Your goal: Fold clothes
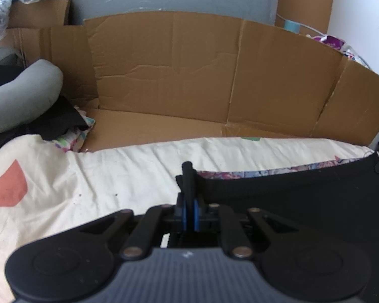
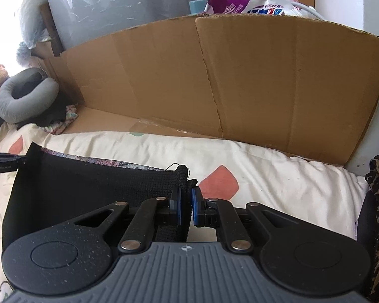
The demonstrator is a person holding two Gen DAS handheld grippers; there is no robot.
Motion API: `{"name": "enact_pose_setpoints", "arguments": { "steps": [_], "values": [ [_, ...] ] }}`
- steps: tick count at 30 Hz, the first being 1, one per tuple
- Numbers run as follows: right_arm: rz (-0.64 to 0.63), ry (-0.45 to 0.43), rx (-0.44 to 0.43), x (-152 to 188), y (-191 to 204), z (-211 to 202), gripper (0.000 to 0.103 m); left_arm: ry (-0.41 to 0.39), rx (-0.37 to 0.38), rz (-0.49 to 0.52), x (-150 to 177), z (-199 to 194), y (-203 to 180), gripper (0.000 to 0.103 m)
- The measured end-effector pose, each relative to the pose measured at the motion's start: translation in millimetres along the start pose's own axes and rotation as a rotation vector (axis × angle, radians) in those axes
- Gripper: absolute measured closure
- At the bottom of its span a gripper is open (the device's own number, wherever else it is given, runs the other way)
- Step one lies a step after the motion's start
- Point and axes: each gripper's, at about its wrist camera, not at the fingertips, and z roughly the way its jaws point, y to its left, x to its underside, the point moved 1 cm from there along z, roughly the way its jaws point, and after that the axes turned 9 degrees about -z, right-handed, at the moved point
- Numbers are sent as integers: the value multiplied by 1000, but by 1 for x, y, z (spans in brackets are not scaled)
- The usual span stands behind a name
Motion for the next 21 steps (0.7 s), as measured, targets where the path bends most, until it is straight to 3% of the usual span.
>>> {"name": "enact_pose_setpoints", "arguments": {
  "steps": [11, 17, 19, 21],
  "values": [
    [16, 53, 17, 7, -3, 26, 96, 75, 26, -41, 8, 37, 11, 97],
    [20, 75, 25, 13, -2, 41, 96, 102, 0, 7, 15, 53, 2, 95],
    [13, 84, 29, 16, 1, 48, 96, 103, -13, 14, 16, 55, 2, 93],
    [15, 96, 32, 18, 2, 55, 95, 102, -30, 14, 16, 55, 2, 84]
  ]
}}
